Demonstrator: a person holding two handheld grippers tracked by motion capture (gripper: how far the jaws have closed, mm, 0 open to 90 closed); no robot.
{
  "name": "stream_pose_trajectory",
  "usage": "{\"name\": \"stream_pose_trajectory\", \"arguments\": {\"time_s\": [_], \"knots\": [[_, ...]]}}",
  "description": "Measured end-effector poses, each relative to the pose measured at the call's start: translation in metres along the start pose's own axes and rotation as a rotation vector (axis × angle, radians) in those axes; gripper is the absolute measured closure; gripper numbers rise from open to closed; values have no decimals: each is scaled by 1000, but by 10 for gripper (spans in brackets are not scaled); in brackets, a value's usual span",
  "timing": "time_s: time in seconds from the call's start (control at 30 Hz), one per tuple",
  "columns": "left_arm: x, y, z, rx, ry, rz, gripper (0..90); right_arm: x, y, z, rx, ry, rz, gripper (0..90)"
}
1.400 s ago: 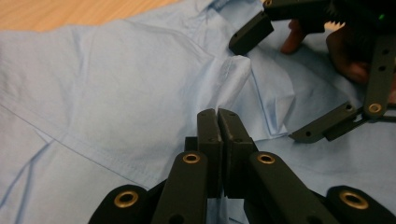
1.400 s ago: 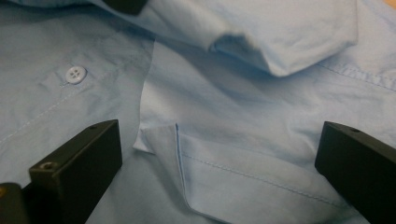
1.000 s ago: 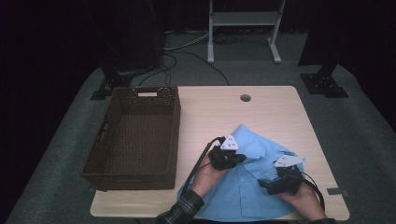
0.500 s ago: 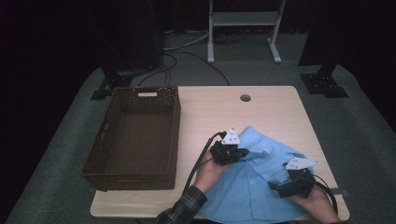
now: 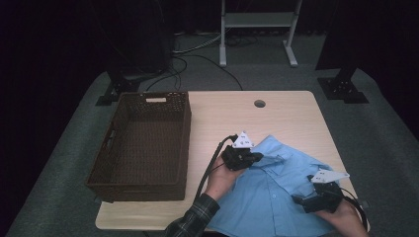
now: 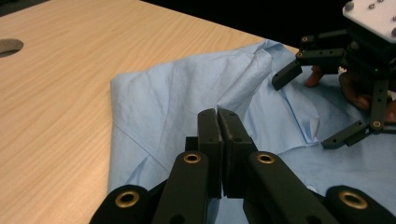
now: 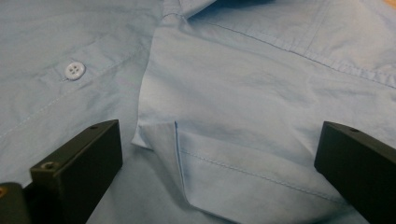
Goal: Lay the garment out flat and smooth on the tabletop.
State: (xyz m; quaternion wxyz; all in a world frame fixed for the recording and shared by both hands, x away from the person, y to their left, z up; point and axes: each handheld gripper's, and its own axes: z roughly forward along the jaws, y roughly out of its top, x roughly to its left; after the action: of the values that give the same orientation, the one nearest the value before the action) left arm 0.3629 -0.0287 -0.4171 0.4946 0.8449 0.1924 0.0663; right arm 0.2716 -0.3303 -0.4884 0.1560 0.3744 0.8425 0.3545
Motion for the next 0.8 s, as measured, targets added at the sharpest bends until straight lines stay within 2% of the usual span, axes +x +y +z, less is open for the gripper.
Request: {"name": "stream_pose_trajectory", "arguments": {"time_s": [0.57, 0.8], "knots": [[21, 12, -14, -35, 58, -33, 888, 0, 0, -1, 3, -5, 6, 0], [27, 14, -16, -46, 73, -46, 888, -5, -7, -7, 2, -15, 17, 0]]}}
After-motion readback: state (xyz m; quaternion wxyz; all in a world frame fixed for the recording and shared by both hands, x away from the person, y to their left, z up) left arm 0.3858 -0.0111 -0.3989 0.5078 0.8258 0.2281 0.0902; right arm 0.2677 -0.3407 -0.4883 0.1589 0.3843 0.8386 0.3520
